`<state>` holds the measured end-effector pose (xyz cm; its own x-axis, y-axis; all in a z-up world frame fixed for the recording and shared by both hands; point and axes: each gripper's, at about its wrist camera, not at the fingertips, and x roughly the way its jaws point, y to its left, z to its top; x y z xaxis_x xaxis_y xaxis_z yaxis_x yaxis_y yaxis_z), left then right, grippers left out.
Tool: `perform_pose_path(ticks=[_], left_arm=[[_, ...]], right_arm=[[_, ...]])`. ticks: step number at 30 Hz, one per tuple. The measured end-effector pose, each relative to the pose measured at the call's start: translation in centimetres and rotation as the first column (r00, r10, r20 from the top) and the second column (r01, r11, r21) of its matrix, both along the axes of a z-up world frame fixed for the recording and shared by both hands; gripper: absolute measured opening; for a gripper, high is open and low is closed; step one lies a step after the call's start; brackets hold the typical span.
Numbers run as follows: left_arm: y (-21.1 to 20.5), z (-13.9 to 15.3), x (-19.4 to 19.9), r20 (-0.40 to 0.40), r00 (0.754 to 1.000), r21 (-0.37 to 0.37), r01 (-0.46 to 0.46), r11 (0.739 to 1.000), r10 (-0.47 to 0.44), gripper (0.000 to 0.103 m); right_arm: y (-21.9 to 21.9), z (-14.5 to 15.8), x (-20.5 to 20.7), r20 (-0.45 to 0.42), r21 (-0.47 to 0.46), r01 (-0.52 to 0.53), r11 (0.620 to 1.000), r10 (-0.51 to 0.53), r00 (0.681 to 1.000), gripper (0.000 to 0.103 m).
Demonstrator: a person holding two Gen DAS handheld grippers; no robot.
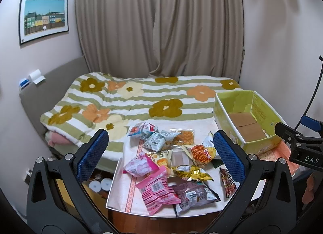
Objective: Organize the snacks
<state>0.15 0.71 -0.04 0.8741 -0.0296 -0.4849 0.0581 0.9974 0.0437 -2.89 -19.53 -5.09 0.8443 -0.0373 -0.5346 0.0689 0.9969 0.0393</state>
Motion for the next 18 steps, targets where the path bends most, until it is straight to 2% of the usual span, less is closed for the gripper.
perform_pose_path(ticks=[18], left_arm=[[-0.25, -0.88, 0.47, -0.005, 1.0, -0.01, 0.022, 1.0, -0.023, 0.103]], right_arm=[[0.8, -0.06, -0.52, -0.016, 0.002, 0.005, 1.0, -0.005, 1.0, 0.103]])
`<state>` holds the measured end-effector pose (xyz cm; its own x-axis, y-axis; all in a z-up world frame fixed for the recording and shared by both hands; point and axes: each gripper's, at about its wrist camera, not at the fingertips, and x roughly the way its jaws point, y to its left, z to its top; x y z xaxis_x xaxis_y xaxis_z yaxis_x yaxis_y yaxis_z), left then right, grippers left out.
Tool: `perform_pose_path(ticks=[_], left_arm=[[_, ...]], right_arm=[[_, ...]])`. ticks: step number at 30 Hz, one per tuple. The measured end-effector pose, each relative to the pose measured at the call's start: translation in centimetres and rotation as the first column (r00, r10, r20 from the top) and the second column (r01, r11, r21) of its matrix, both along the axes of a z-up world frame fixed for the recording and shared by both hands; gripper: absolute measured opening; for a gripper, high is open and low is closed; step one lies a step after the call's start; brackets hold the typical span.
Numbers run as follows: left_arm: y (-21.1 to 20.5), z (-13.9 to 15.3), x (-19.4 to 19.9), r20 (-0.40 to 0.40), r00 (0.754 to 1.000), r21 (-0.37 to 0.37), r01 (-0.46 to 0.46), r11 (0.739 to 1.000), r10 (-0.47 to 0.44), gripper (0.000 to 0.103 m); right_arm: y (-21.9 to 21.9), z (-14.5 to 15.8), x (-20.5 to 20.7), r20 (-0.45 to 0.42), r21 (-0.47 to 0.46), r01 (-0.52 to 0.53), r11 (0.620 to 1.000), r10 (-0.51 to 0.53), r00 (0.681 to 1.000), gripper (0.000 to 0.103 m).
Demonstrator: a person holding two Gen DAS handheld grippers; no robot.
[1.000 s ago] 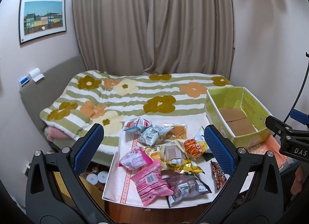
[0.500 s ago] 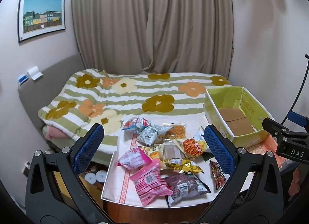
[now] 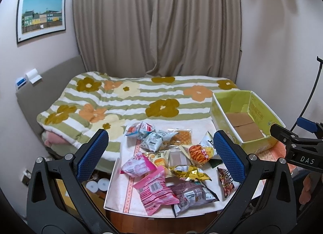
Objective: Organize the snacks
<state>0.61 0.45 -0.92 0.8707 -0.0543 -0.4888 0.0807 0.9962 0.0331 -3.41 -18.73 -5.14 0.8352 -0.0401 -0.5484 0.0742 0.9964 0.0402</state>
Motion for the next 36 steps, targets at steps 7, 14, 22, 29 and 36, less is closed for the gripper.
perform_pose_path(ticks=[7, 14, 22, 29, 36], left_arm=[[0.0, 0.1, 0.2, -0.002, 1.0, -0.009, 0.002, 1.0, -0.002, 0.103], [0.2, 0.2, 0.4, -0.007, 1.0, -0.016, 0.002, 1.0, -0.002, 0.103], [0.5, 0.2, 0.3, -0.008, 1.0, -0.026, 0.01, 1.0, -0.011, 0.103], [0.6, 0.1, 0.5, -0.033, 0.999, -0.034, 0.007, 0.999, -0.008, 0.103], [0.9, -2.7, 1.9, -0.167, 0.984, -0.089, 0.049, 0.995, -0.064, 0.103]], right_arm=[[-0.1, 0.1, 0.2, -0.003, 0.002, 0.001, 1.0, -0.001, 1.0, 0.103], [0.0, 0.1, 0.2, -0.004, 0.003, 0.002, 1.0, -0.002, 1.0, 0.103], [-0.2, 0.2, 0.3, -0.005, 0.004, 0.001, 1.0, -0.001, 1.0, 0.103], [-0.2, 0.6, 0.1, -0.009, 0.019, 0.002, 1.0, -0.001, 1.0, 0.103], [-2.1, -0.5, 1.1, -0.107, 0.074, 0.023, 0.997, -0.015, 0.994, 0.103]])
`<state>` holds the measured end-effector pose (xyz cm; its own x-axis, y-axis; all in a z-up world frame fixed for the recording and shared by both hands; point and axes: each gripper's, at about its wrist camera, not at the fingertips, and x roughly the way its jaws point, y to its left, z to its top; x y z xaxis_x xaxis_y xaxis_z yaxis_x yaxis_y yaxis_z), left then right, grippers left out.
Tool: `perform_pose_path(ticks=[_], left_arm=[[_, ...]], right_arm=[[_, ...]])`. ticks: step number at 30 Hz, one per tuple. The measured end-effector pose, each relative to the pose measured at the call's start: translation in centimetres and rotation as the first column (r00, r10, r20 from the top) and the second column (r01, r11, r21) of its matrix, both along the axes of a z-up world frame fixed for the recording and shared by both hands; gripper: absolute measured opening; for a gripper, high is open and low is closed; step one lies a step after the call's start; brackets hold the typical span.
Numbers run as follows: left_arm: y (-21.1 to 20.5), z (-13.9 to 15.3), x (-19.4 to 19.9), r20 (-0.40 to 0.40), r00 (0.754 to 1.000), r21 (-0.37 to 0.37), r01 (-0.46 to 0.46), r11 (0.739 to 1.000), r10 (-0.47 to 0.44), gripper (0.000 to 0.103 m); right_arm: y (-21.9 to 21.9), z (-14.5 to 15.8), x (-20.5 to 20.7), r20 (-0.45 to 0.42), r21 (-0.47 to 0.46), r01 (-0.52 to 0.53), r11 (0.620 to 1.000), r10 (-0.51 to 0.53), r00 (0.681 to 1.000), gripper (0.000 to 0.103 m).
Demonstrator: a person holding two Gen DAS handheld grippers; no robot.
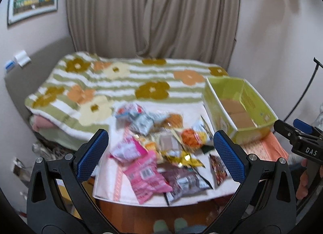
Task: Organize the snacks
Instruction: 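Grasp the pink striped biscuit pack with the left tool while the right tool grasps the yellow chip bag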
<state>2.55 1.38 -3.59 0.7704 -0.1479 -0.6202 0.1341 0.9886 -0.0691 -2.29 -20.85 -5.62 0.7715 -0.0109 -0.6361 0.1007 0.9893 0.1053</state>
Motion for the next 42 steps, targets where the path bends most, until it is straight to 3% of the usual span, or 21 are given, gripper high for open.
perform_pose_path(ticks=[5, 10, 15, 22, 26, 32, 42], left_arm=[[-1.3, -3.7, 0.7, -0.117, 0.993, -0.017, -0.018, 1.0, 0.015, 0.103], [-0.8, -7.1, 1.7, -0.204, 0.973, -0.046, -0.122, 0.991, 0.111, 0.103], [1.0, -11.3, 3.1, -0.307, 0.929, -0.07, -0.241, 0.968, 0.209, 0.103], [4.1, -16.6, 5.1, -0.409, 0.869, -0.127, -0.355, 0.926, 0.278, 0.103], [4.8, -18.6, 6.1, -0.448, 0.852, -0.155, -0.374, 0.914, 0.272, 0.103], [5.3, -21.1, 7.2, -0.507, 0.828, -0.193, -0.38, 0.905, 0.24, 0.101], [6.8, -23.7, 7.8, -0.588, 0.78, -0.27, -0.438, 0.857, 0.214, 0.078]], right_arm=[[-2.8, -3.6, 1.3, -0.099, 0.072, -0.016, 0.997, 0.024, 0.995, 0.103], [-5.6, -7.8, 2.8, -0.191, 0.16, -0.063, 0.985, 0.093, 0.977, 0.103], [-7.0, -12.8, 4.4, -0.27, 0.236, -0.124, 0.964, 0.188, 0.944, 0.103], [-7.9, -18.9, 6.3, -0.338, 0.386, -0.137, 0.912, 0.278, 0.899, 0.103], [-7.9, -20.1, 6.9, -0.333, 0.442, -0.143, 0.885, 0.31, 0.89, 0.103], [-7.2, -20.9, 7.8, -0.351, 0.444, -0.15, 0.883, 0.326, 0.878, 0.103], [-7.2, -22.1, 8.8, -0.369, 0.452, -0.133, 0.882, 0.32, 0.872, 0.103]])
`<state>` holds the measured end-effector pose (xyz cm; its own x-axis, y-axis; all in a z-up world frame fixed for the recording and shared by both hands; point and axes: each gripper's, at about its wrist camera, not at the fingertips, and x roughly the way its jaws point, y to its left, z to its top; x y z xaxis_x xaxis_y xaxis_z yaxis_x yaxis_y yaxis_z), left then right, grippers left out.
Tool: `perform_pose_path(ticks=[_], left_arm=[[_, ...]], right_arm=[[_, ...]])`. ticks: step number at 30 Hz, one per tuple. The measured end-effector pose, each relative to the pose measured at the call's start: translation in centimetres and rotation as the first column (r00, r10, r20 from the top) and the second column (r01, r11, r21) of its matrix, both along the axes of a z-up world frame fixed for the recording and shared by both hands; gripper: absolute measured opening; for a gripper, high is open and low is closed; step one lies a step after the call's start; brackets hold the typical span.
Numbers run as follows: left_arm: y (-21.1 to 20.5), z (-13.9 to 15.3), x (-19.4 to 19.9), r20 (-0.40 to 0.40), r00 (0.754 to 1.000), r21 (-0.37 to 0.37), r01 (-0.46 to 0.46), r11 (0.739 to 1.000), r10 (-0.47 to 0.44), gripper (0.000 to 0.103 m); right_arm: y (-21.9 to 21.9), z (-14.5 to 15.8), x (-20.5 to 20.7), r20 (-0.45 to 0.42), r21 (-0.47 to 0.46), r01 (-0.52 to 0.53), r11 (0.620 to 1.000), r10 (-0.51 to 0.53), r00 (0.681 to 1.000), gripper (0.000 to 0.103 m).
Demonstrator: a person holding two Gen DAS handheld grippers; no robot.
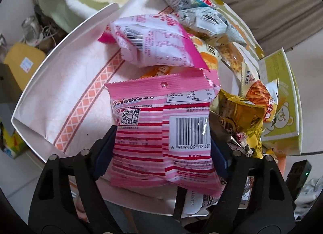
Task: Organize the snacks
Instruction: 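Grasp the pink striped biscuit pack with the left tool while the right tool grasps the yellow chip bag, then carry both packs over the yellow-green box and open both tools to drop them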
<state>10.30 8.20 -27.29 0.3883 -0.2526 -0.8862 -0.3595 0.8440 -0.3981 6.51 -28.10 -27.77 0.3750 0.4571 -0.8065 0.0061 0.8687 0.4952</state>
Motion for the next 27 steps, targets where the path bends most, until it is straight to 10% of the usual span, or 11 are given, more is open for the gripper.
perform_pose_path(ticks=[14, 27], left_arm=[[-0.7, 2.1, -1.0, 0.024, 0.999, 0.07, 0.047, 0.996, -0.049, 0.071], [-1.9, 8.5, -3.8, 0.099, 0.994, 0.161, 0.023, 0.987, -0.039, 0.071]], right_arm=[[-0.6, 0.9, -0.7, 0.05, 0.027, -0.038, 0.999, 0.037, 0.998, 0.065], [-0.9, 5.6, -3.3, 0.112, 0.043, -0.053, 0.998, 0.048, 0.993, 0.062]])
